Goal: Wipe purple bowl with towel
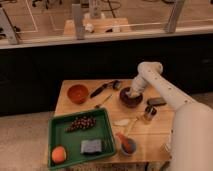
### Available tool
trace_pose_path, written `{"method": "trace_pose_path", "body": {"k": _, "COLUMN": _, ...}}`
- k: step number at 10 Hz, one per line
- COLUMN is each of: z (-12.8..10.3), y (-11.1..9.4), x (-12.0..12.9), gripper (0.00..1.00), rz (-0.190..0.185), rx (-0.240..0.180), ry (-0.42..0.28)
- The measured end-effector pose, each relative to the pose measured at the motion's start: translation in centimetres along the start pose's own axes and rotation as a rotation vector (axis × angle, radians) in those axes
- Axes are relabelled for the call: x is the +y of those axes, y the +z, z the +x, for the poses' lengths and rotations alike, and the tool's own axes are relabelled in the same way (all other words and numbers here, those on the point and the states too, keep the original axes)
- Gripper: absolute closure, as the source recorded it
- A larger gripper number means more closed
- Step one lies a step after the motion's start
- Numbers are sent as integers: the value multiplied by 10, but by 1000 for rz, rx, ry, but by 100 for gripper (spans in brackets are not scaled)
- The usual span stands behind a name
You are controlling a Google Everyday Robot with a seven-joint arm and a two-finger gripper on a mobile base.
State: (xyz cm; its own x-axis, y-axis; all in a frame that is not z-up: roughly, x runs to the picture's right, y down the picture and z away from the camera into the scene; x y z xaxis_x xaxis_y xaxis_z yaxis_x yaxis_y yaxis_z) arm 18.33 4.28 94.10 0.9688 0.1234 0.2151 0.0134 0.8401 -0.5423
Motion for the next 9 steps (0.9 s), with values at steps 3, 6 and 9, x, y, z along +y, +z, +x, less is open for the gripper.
{"method": "trace_pose_path", "body": {"k": 3, "z": -19, "y": -1, "x": 2, "gripper": 94, "rz": -1, "rx": -20, "ry": -33}}
{"method": "trace_pose_path", "body": {"k": 6, "z": -28, "y": -2, "x": 16, "gripper": 94, "rz": -24, "rx": -29, "ry": -70}}
{"method": "trace_pose_path", "body": {"k": 9, "z": -25, "y": -11, "x": 26, "gripper": 94, "rz": -29, "rx": -29, "ry": -89}}
